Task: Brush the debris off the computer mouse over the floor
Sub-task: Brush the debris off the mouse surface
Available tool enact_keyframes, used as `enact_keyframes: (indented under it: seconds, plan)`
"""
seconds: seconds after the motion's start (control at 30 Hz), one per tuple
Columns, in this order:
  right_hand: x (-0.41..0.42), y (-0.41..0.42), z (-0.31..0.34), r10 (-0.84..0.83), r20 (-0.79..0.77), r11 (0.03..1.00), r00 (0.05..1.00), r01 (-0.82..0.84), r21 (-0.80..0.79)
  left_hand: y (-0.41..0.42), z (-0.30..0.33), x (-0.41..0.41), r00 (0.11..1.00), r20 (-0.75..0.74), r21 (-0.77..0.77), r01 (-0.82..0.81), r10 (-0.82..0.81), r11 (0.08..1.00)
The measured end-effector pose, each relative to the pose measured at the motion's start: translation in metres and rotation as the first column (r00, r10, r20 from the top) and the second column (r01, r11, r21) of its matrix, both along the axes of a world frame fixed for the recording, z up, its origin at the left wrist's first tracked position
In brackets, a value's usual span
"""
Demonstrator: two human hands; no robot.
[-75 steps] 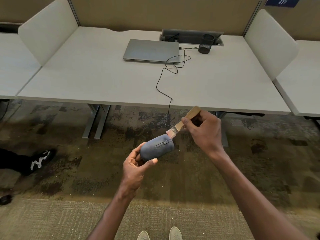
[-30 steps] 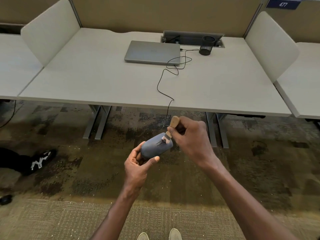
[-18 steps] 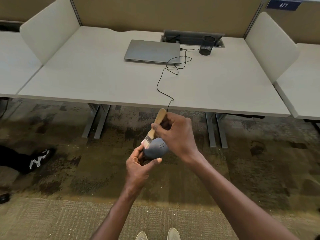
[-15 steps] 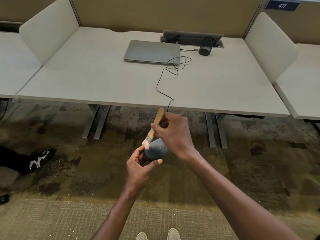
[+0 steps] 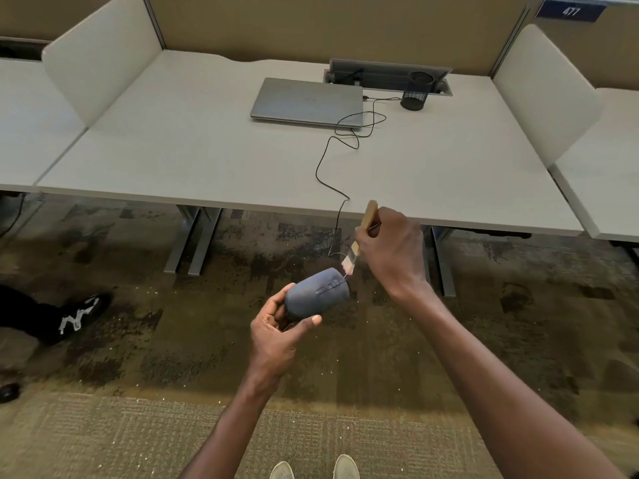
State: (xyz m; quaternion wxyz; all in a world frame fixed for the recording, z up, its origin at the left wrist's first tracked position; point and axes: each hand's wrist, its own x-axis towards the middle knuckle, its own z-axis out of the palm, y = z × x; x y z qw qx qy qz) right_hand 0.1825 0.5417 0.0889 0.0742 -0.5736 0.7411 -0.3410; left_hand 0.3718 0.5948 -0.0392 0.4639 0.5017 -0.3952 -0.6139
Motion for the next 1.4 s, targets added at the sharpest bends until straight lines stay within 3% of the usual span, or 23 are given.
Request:
enact_keyframes:
  seconds: [0.13,0.23,0.37,0.57,0.67,0.8,0.93,1.07,1.23,1.4]
  plan:
    - [0.017,0.017,0.006,0.104,0.168,0.991,0.980,-0.088,-0.099,-0.002,0.002,-0.002,1.000,-0.011,0.009,-0.006,0.006,1.000]
    - [0.035,0.033,0.001,0.212,0.267,0.977,0.940,-0.200,-0.069,-0.003,0.004,-0.004,1.000,-0.014,0.011,-0.003,0.003,1.000]
    - [0.034,0.042,-0.010,0.215,0.217,0.977,0.952,-0.207,-0.060,-0.003,0.006,-0.002,0.999,-0.029,0.015,-0.018,0.018,1.000]
    - [0.013,0.041,-0.009,0.092,0.188,0.988,0.978,-0.066,-0.140,-0.002,0.005,0.003,0.999,-0.019,0.003,-0.039,0.039,0.999]
    - [0.018,0.040,-0.008,0.150,0.257,0.979,0.955,-0.107,-0.174,0.000,0.004,0.002,0.999,-0.018,0.001,-0.033,0.033,0.999]
    - [0.023,0.042,-0.017,0.167,0.256,0.981,0.952,-0.136,-0.136,0.002,0.004,0.000,1.000,-0.009,0.001,-0.027,0.027,1.000]
    - [0.020,0.045,-0.019,0.157,0.223,0.973,0.962,-0.112,-0.203,0.003,0.003,0.004,1.000,-0.013,0.002,-0.026,0.026,1.000]
    - [0.023,0.043,-0.022,0.202,0.284,0.975,0.937,-0.167,-0.145,0.001,0.001,0.007,1.000,-0.007,0.005,-0.024,0.024,1.000]
    - [0.021,0.044,-0.020,0.202,0.218,0.967,0.955,-0.158,-0.200,0.002,0.000,0.006,1.000,-0.008,0.008,-0.028,0.028,1.000]
    - [0.014,0.043,-0.021,0.179,0.172,0.977,0.969,-0.155,-0.144,0.000,0.000,0.007,0.999,-0.011,0.004,-0.036,0.036,0.999]
